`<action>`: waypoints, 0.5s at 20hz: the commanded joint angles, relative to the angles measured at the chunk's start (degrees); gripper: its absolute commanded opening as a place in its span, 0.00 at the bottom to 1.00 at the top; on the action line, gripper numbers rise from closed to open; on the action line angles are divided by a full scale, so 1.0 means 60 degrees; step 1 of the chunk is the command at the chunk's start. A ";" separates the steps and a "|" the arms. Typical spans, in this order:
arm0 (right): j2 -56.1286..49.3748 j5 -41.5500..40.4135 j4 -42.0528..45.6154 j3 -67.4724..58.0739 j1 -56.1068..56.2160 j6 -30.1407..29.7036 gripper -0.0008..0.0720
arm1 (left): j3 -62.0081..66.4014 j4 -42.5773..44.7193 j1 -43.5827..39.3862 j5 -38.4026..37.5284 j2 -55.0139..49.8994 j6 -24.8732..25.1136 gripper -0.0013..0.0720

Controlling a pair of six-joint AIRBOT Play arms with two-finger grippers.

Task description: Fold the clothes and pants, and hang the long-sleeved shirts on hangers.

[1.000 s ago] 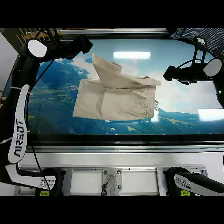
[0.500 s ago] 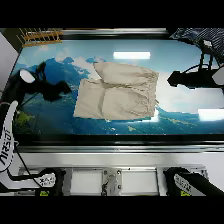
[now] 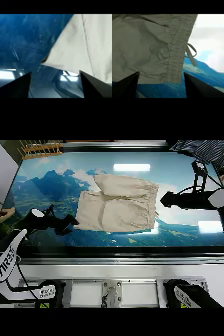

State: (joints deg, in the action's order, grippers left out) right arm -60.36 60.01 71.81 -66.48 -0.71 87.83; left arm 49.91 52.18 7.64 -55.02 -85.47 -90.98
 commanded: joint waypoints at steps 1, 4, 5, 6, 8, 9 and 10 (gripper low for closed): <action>0.0026 0.0025 -0.0160 0.0047 0.0029 0.0000 0.84 | 0.0627 -0.0197 -0.0554 0.0280 -0.0761 0.0084 0.91; 0.0026 0.0189 -0.0160 0.0062 0.0022 0.0000 0.84 | 0.1348 -0.0189 -0.0845 0.0262 -0.1268 -0.0146 0.75; 0.0026 0.0251 -0.0135 0.0098 0.0007 0.0000 0.84 | 0.1475 -0.0182 -0.0914 0.0328 -0.1311 -0.0138 0.44; 0.0026 0.0306 0.0087 0.0193 -0.0007 0.0000 0.84 | 0.1574 -0.0113 -0.0933 0.0470 -0.1304 -0.0131 0.23; 0.0015 0.0335 0.0557 0.0641 -0.0095 0.0186 0.84 | 0.1763 -0.0106 -0.0911 0.0484 -0.1300 -0.0073 0.02; 0.0015 0.0328 0.0568 0.1013 -0.0262 0.0481 0.84 | 0.1825 -0.0109 -0.0911 0.0415 -0.1286 0.0007 0.02; 0.0000 0.0291 0.0565 0.1494 -0.0484 0.0991 0.84 | 0.1829 -0.0102 -0.0914 0.0368 -0.1209 0.0131 0.02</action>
State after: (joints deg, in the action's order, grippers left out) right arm -60.25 61.54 73.54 -62.11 -1.80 89.14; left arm 59.51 51.99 2.44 -52.18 -92.79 -91.24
